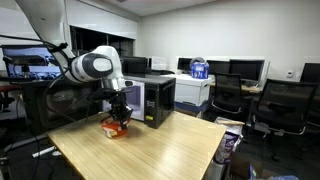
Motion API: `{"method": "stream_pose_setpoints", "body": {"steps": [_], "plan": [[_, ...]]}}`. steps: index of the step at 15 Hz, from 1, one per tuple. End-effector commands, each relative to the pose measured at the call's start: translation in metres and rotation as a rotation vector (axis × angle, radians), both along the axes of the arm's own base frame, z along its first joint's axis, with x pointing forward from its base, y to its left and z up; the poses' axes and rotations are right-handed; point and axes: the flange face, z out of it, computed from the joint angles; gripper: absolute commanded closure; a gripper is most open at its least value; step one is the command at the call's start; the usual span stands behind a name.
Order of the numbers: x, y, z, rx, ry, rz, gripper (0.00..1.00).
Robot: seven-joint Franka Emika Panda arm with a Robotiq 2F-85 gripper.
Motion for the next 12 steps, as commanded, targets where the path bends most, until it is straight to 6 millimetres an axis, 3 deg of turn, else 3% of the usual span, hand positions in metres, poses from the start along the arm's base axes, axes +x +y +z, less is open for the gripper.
{"method": "stream_pose_setpoints", "body": {"steps": [1, 7, 12], "plan": [[-0.023, 0.03, 0.011, 0.012, -0.007, 0.105, 1.0], [-0.041, 0.073, 0.02, 0.03, -0.003, 0.259, 1.0], [-0.063, 0.1, 0.028, 0.038, 0.011, 0.513, 1.0]]}}
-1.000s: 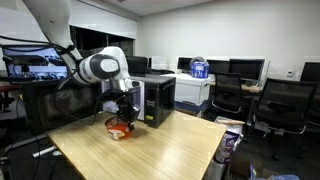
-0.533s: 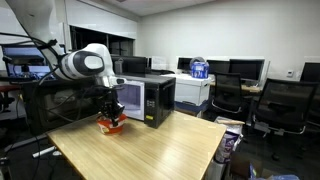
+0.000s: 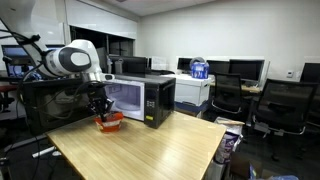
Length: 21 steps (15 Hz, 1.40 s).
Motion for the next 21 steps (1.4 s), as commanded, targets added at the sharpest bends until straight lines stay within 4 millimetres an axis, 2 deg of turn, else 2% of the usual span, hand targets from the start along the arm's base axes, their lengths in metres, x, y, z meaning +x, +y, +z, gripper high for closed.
{"method": "stream_pose_setpoints", "body": {"steps": [1, 2, 3, 4, 5, 6, 7, 9, 10, 13, 15, 16, 21], "plan": [[-0.026, 0.015, 0.009, 0.019, 0.003, 0.194, 1.0], [-0.032, 0.017, 0.01, 0.006, 0.019, 0.249, 1.0], [-0.038, 0.018, 0.011, -0.004, 0.029, 0.305, 0.74], [-0.043, 0.019, 0.012, -0.01, 0.041, 0.36, 0.72], [-0.056, 0.02, 0.017, -0.03, 0.05, 0.475, 0.49], [-0.036, 0.018, 0.022, -0.061, 0.037, 0.522, 0.48], [-0.035, 0.018, 0.023, -0.074, 0.033, 0.57, 0.44], [-0.05, 0.018, 0.022, -0.109, 0.025, 0.686, 0.29], [-0.032, 0.018, 0.023, -0.128, 0.024, 0.74, 0.21], [-0.028, 0.019, 0.022, -0.162, -0.014, 0.881, 0.03], [-0.025, 0.021, 0.02, -0.182, -0.06, 0.985, 0.0], [-0.024, 0.025, 0.0, -0.151, -0.048, 1.07, 0.0], [-0.022, 0.029, -0.023, -0.146, -0.055, 1.199, 0.0]]}}
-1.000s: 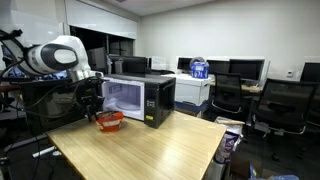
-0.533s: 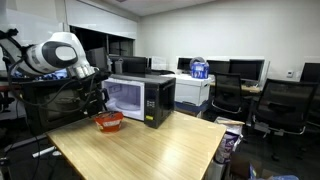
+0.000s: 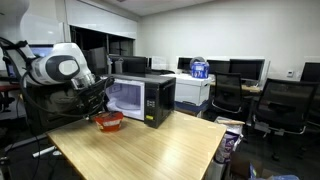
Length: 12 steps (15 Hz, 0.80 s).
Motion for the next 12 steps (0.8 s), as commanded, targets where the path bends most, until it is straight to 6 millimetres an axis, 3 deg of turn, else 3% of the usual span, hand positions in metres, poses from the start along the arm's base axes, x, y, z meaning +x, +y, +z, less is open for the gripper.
{"method": "stream_pose_setpoints", "body": {"steps": [1, 4, 5, 7, 9, 12], "plan": [[0.003, -0.004, -0.01, 0.011, -0.051, 0.083, 0.0], [0.004, -0.02, 0.002, 0.04, -0.172, 0.1, 0.0], [0.005, -0.027, 0.005, 0.052, -0.205, 0.093, 0.25], [0.004, -0.038, 0.007, 0.066, -0.247, 0.08, 0.33], [0.003, -0.05, 0.006, 0.069, -0.26, 0.058, 0.53], [-0.003, -0.047, -0.007, 0.031, -0.154, 0.06, 0.74]]}}
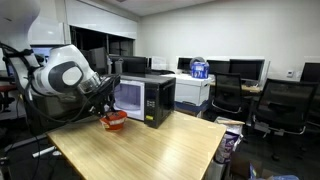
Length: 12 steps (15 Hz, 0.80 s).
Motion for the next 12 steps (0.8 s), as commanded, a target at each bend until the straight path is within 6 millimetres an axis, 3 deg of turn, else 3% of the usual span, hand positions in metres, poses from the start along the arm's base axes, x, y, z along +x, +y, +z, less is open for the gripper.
{"method": "stream_pose_setpoints", "body": {"steps": [1, 3, 8, 12], "plan": [[-0.009, 0.006, -0.011, -0.041, 0.096, 0.014, 0.32], [-0.017, 0.013, -0.011, -0.063, 0.143, 0.009, 0.35], [-0.013, 0.034, -0.017, -0.084, 0.186, 0.034, 0.03], [-0.011, 0.042, -0.016, -0.055, 0.155, 0.051, 0.0]]}}
